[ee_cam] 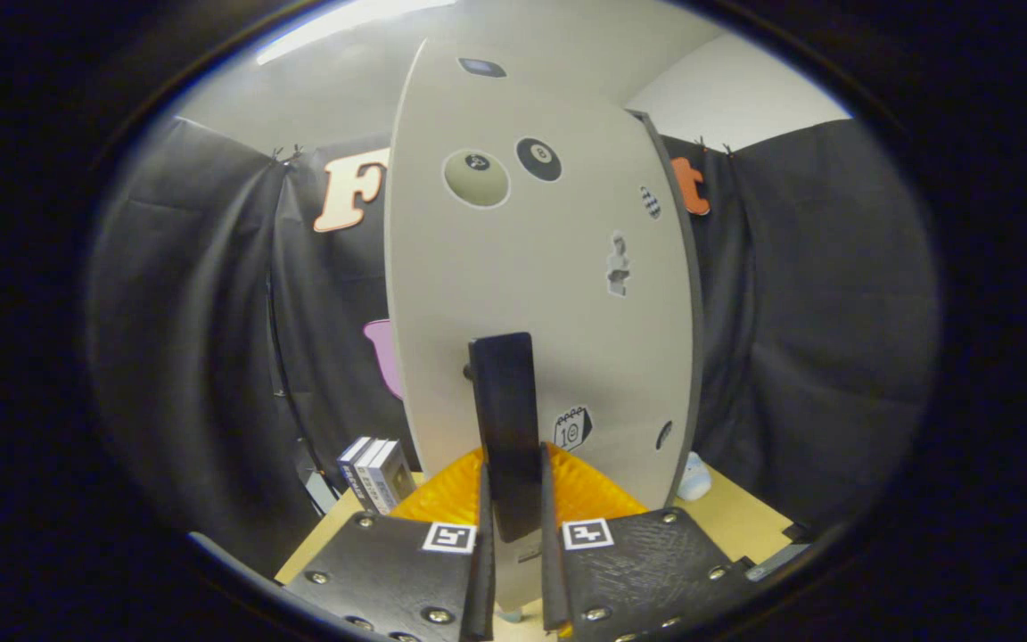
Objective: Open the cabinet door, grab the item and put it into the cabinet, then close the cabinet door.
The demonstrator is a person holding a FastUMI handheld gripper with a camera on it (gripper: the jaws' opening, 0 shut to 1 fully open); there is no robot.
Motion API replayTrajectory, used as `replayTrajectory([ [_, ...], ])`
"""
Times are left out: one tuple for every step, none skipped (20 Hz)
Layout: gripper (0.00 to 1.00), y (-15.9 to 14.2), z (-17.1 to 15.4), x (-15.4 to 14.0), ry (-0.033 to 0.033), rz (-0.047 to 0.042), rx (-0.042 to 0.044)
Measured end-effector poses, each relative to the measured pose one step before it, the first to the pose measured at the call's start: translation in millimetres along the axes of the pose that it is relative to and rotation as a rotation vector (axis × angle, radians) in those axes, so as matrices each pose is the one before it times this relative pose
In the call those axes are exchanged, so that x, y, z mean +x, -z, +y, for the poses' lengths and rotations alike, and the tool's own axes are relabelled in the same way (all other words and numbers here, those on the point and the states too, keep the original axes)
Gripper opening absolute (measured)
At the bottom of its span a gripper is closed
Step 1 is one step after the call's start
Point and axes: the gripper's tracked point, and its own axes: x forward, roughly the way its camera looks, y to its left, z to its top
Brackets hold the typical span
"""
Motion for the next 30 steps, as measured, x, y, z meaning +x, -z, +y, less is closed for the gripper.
replayTrajectory([
  [0.21, -1.57, -10.20, -8.80, 0.01219, 0.00018, 0.00585],
  [0.21, -0.88, -10.92, -8.18, 0.01343, 0.00240, 0.00216],
  [0.21, -0.22, -11.08, -7.36, 0.01540, 0.00053, -0.00237],
  [0.21, -1.11, -12.05, -7.27, 0.01893, -0.00055, -0.00267],
  [0.21, -0.83, -13.36, -10.09, 0.02604, -0.00265, 0.00600],
  [0.21, -2.20, -13.62, -6.41, 0.02390, -0.00182, 0.00568],
  [0.21, -0.77, -14.63, -7.06, 0.02244, -0.00587, 0.00688],
  [0.21, -1.24, -13.69, -5.46, 0.01782, -0.00070, 0.00963],
  [0.21, -0.81, -11.81, -5.24, 0.01099, -0.00425, 0.00546],
  [0.21, -1.51, -11.63, -3.79, 0.01357, -0.00212, -0.00271],
  [0.20, -1.57, -12.41, 0.27, 0.01553, -0.00506, -0.01312],
  [0.20, -2.69, -12.85, 1.01, 0.01648, -0.00891, -0.02312],
  [0.20, -0.27, -10.26, -0.33, 0.01269, -0.00711, -0.02442],
  [0.20, -1.77, -11.19, 1.62, 0.00668, -0.00956, -0.02068],
  [0.20, -0.18, -9.06, 0.32, 0.00429, 0.00684, -0.01124],
  [0.20, -1.54, -4.51, 1.54, -0.02000, -0.00667, -0.00206],
  [0.18, -0.46, -3.42, 1.07, 0.00254, -0.00527, -0.00806],
  [0.11, 3.88, -9.84, 14.99, -0.00669, -0.00631, -0.01060],
  [0.04, -4.92, -10.71, -7.73, -0.00760, -0.00731, 0.01074],
  [0.04, -1.11, -6.91, -0.27, -0.01404, 0.00117, 0.01957],
  [0.04, -0.17, -5.57, 0.35, -0.01470, -0.00196, 0.01557],
  [0.04, -0.87, -5.30, 1.08, -0.01472, 0.00191, 0.00784],
  [0.04, 1.50, -4.99, 2.50, -0.01527, -0.00258, -0.00075],
  [0.04, 0.93, -3.18, 2.21, -0.01504, 0.00334, -0.00561],
  [0.04, -0.64, -4.48, 0.31, -0.01459, 0.00335, -0.00437],
  [0.04, -0.48, -5.06, 0.67, -0.01103, 0.00573, -0.00442],
  [0.04, -0.90, -5.80, 1.48, -0.00489, -0.00029, -0.00243],
  [0.04, -0.37, -5.67, 1.85, -0.01074, 0.00210, -0.00193],
  [0.04, -1.37, -3.06, 0.31, -0.01087, 0.00054, 0.00579],
  [0.04, 0.51, -4.40, 0.45, -0.01079, 0.00235, -0.00033],
])
